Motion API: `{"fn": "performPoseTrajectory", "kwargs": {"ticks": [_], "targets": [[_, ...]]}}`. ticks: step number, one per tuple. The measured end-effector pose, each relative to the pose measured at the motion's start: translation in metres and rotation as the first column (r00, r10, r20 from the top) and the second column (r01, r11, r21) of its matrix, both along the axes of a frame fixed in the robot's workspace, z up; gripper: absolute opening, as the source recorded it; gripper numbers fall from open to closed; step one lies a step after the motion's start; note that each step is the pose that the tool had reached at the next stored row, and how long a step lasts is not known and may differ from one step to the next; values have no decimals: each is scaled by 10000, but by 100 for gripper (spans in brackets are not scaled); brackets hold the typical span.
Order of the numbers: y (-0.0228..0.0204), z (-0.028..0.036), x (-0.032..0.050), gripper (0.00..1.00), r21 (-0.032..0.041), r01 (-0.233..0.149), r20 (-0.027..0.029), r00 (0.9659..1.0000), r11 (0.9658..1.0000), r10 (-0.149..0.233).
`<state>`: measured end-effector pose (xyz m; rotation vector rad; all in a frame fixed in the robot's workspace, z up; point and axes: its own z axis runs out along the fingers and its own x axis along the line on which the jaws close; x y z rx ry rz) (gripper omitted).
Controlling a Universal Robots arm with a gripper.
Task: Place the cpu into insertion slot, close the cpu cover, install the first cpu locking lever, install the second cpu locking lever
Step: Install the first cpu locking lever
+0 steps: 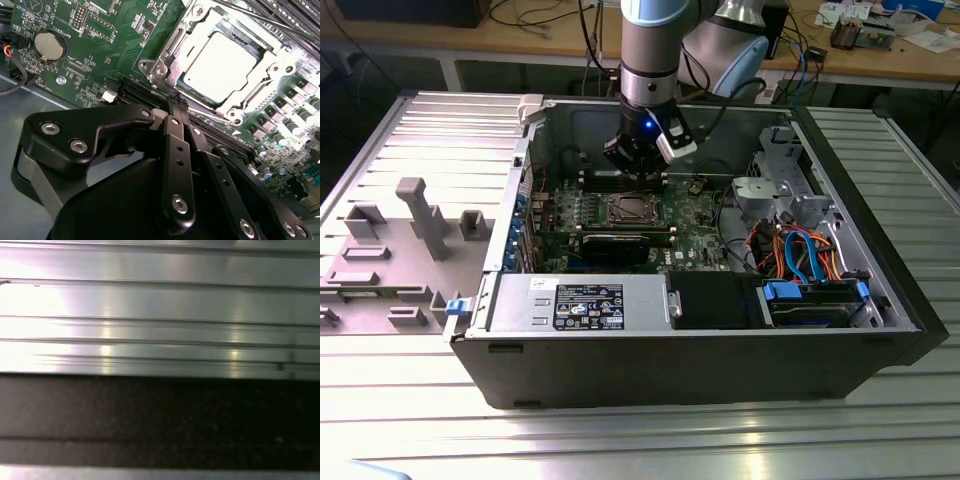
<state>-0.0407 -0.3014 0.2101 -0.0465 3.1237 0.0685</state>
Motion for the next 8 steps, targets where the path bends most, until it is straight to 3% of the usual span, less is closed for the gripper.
{"fn": "performPoseTrajectory", "kwargs": {"ticks": [8], "targets": [[0,0,3,11,1,4,0,10000,10000,-4]]}}
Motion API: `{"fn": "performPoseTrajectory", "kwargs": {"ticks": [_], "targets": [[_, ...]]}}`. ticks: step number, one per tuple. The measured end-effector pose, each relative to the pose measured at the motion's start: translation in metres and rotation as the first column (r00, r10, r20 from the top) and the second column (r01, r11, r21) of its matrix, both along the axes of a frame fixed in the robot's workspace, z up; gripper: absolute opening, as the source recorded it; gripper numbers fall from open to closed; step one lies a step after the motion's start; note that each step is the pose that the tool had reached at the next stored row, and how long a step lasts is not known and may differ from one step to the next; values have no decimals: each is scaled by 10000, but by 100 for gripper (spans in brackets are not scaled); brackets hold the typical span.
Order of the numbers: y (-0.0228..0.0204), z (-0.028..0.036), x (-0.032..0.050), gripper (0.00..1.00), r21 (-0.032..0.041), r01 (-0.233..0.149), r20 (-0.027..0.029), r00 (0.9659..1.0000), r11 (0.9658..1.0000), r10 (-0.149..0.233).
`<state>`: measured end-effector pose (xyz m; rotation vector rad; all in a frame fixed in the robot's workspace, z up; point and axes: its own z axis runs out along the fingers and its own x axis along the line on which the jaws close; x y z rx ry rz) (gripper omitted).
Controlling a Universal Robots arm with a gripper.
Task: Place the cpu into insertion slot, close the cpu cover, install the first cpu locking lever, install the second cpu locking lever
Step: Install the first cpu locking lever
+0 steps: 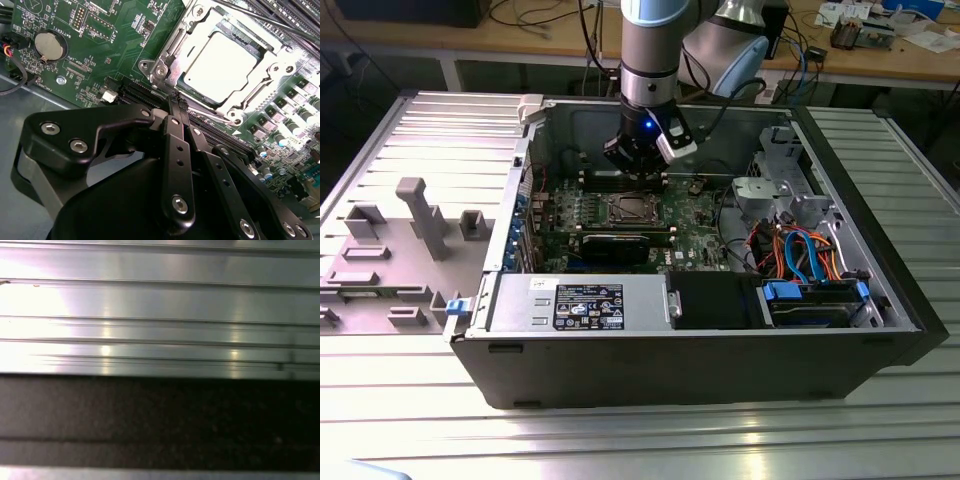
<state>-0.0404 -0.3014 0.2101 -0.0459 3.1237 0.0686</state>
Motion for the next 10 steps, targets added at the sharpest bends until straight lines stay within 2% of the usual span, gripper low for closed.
{"fn": "performPoseTrajectory", "kwargs": {"ticks": [10], "targets": [[4,-24,7,11,1,12,1,10000,10000,-12]]}}
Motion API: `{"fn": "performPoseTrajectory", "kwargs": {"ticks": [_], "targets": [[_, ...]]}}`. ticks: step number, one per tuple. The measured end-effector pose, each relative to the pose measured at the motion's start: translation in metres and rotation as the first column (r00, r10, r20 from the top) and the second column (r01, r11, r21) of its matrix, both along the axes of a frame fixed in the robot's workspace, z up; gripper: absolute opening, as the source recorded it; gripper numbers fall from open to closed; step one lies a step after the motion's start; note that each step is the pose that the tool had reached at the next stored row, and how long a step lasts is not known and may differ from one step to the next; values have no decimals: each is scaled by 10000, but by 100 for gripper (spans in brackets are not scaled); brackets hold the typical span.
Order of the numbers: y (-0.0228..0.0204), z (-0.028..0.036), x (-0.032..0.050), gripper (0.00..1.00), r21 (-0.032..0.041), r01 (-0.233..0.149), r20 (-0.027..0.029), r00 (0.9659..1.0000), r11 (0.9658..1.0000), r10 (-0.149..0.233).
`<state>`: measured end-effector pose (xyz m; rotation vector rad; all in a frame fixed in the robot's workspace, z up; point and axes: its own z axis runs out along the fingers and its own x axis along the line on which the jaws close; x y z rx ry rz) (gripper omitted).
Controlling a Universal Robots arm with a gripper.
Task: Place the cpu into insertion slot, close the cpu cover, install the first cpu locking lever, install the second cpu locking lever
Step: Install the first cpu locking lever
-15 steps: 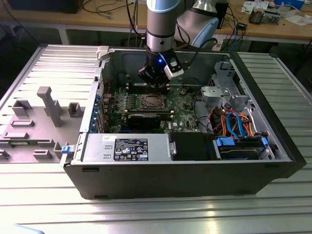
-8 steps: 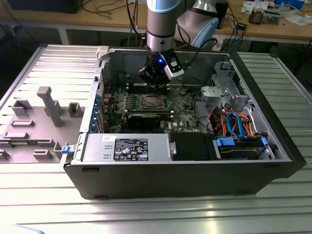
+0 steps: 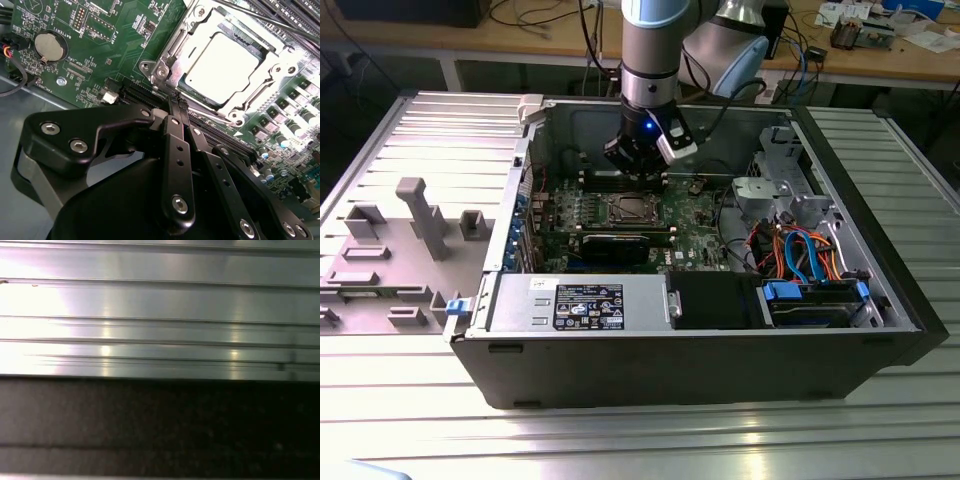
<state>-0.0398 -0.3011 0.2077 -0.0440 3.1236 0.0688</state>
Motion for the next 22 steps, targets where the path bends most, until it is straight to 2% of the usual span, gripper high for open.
{"fn": "performPoseTrajectory", "kwargs": {"ticks": [4,13,22], "targets": [[4,-19,7,11,-2,2,-1,10000,10000,-2],[4,-22,10,11,0,11,0,10000,10000,-11],[4,3,10,11,-1,12,0,10000,10000,-12]]}}
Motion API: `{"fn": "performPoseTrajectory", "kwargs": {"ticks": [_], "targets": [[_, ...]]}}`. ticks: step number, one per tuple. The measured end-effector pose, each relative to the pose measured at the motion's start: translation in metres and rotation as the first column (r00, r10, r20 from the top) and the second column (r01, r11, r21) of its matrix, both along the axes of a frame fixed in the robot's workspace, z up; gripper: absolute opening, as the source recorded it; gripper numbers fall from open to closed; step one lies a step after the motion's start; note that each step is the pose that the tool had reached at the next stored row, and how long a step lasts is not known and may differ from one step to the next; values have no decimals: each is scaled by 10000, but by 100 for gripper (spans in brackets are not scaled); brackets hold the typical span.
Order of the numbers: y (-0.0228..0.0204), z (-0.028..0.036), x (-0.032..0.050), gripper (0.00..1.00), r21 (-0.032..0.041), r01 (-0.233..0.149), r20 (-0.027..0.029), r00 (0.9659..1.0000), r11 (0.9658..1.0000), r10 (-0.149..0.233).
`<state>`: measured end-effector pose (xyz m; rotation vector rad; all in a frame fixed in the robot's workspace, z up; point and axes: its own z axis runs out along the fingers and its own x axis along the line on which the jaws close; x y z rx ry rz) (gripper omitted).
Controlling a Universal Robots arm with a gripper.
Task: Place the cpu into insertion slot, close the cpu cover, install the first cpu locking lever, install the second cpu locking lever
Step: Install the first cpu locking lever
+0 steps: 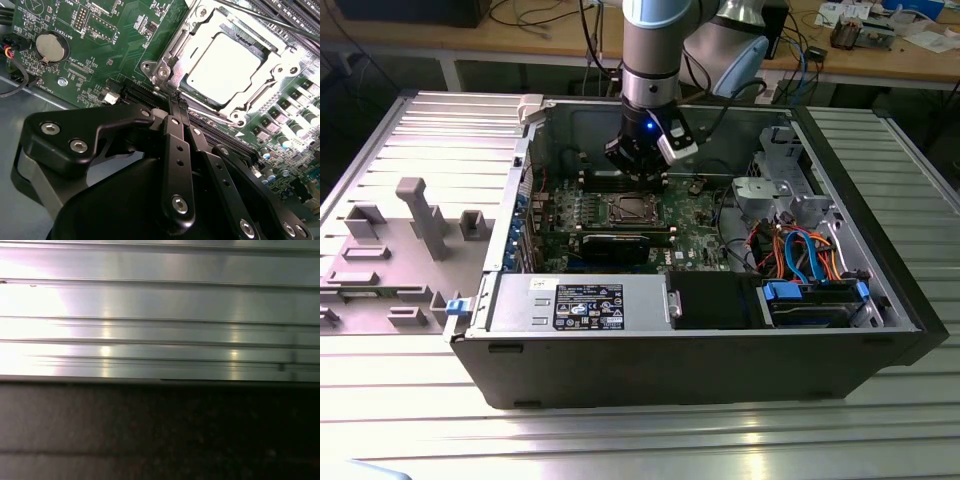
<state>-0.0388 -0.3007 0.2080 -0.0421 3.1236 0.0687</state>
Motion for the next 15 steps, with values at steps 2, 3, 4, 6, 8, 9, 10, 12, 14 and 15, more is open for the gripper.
{"fn": "performPoseTrajectory", "kwargs": {"ticks": [2,3,4,6,8,9,10,12,14,15], "targets": [[0,0,2,11,-2,-1,-3,10000,10000,1],[0,-1,4,11,-1,0,-2,10000,10000,0],[0,-2,7,11,1,0,0,10000,10000,0],[0,-3,16,11,0,0,0,10000,10000,0],[0,-4,16,11,-1,1,-1,10000,10000,-1],[0,-6,16,11,0,0,0,10000,10000,0],[0,-6,16,11,0,0,-1,10000,10000,0],[0,-7,16,11,-1,0,-1,10000,10000,0],[0,-7,17,11,-5,0,0,10000,10000,0],[0,-7,17,11,-7,0,0,10000,10000,0]]}}
